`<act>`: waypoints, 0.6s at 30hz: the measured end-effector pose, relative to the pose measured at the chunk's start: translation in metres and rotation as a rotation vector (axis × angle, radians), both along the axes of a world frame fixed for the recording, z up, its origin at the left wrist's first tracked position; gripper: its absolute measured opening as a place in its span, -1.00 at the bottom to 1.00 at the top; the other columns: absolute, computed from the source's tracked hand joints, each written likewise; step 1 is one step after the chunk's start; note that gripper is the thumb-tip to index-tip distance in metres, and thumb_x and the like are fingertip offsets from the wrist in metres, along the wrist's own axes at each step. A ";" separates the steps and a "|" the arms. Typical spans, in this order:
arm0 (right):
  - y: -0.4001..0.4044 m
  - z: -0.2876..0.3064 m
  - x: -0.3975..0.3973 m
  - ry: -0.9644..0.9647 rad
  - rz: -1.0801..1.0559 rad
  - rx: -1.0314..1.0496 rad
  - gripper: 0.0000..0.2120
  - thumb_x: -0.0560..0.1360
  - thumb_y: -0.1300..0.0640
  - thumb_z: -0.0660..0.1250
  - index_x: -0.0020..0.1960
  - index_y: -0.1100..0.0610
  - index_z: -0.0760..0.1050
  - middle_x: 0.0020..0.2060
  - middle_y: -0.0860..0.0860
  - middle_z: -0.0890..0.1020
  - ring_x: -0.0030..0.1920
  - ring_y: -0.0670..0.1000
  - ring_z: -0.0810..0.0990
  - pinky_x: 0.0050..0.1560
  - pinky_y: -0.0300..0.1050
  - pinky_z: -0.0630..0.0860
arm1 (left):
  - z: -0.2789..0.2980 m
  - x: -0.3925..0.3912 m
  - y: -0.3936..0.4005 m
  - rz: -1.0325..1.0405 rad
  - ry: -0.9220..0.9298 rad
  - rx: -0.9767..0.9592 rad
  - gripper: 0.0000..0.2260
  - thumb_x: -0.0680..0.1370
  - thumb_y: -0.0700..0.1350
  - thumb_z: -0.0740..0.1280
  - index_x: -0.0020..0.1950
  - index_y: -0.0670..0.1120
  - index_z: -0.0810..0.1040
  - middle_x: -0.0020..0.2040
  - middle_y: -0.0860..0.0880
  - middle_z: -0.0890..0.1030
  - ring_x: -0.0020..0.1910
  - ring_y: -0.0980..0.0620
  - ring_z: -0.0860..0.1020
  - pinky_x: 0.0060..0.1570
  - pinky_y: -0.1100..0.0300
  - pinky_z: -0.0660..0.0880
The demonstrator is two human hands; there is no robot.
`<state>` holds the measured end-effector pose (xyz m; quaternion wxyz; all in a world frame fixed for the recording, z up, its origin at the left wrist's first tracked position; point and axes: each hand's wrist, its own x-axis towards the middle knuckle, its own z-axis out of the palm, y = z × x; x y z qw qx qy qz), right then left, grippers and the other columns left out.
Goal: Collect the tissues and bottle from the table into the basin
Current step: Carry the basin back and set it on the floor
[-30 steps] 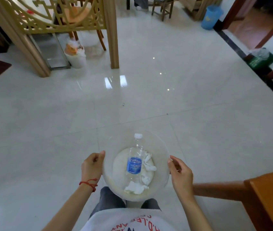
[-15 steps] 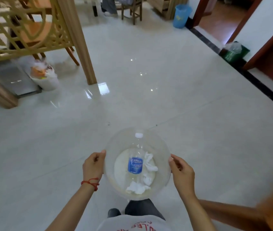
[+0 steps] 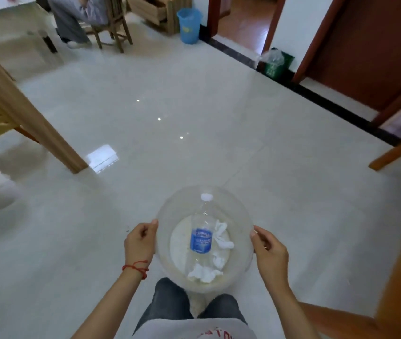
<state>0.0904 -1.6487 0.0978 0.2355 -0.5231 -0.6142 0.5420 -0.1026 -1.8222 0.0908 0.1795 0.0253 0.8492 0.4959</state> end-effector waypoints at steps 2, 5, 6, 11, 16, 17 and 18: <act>0.011 0.001 -0.007 0.002 -0.070 0.003 -0.79 0.47 0.16 0.34 0.09 0.14 0.57 -0.08 0.02 0.64 -0.06 0.02 0.60 0.06 -0.07 0.52 | 0.000 -0.019 0.025 -0.068 -0.002 -0.001 -0.70 0.52 -0.05 0.27 -0.40 -0.11 0.48 -0.44 0.01 0.49 -0.41 0.10 0.41 -0.39 0.26 0.31; 0.028 0.003 -0.018 -0.012 -0.173 0.025 -0.80 0.47 0.18 0.34 0.09 0.16 0.57 -0.08 0.02 0.64 -0.07 0.00 0.59 0.04 -0.09 0.51 | -0.001 -0.044 0.064 -0.167 -0.008 0.006 -0.68 0.52 -0.05 0.28 -0.43 -0.10 0.46 -0.45 0.00 0.48 -0.42 0.08 0.40 -0.39 0.23 0.32; 0.034 0.004 -0.022 -0.016 -0.212 0.033 -0.80 0.47 0.18 0.34 0.09 0.16 0.58 -0.08 0.02 0.64 -0.07 -0.01 0.60 0.04 -0.09 0.51 | 0.000 -0.053 0.077 -0.201 -0.005 0.008 -0.67 0.52 -0.05 0.28 -0.44 -0.09 0.45 -0.46 0.00 0.47 -0.42 0.07 0.40 -0.39 0.23 0.32; 0.058 0.006 -0.042 -0.014 -0.383 0.041 -0.79 0.47 0.16 0.34 0.09 0.15 0.57 -0.05 0.01 0.64 -0.05 -0.02 0.60 0.06 -0.07 0.53 | 0.003 -0.093 0.140 -0.383 -0.001 0.024 -0.66 0.52 -0.04 0.28 -0.46 -0.08 0.43 -0.47 -0.01 0.46 -0.44 0.05 0.39 -0.41 0.22 0.31; 0.084 0.007 -0.055 -0.020 -0.495 0.041 -0.77 0.47 0.17 0.33 0.11 0.18 0.56 -0.03 0.02 0.64 -0.02 -0.04 0.59 0.11 -0.08 0.52 | 0.003 -0.117 0.199 -0.516 0.008 0.018 -0.65 0.52 -0.04 0.28 -0.48 -0.07 0.40 -0.49 0.01 0.43 -0.45 0.07 0.37 -0.41 0.23 0.28; 0.091 0.007 -0.055 -0.027 -0.509 0.045 -0.77 0.47 0.17 0.33 0.11 0.18 0.56 -0.03 0.01 0.64 -0.02 -0.04 0.59 0.10 -0.09 0.52 | 0.002 -0.120 0.211 -0.538 -0.001 0.016 -0.65 0.51 -0.04 0.28 -0.48 -0.06 0.40 -0.49 0.01 0.43 -0.45 0.06 0.36 -0.41 0.23 0.28; 0.098 0.006 -0.055 -0.034 -0.522 0.049 -0.77 0.47 0.16 0.33 0.12 0.18 0.56 -0.02 0.02 0.64 -0.02 -0.03 0.60 0.10 -0.09 0.52 | 0.000 -0.121 0.223 -0.559 -0.012 0.015 -0.65 0.51 -0.04 0.28 -0.48 -0.06 0.40 -0.49 0.01 0.43 -0.45 0.06 0.36 -0.40 0.23 0.28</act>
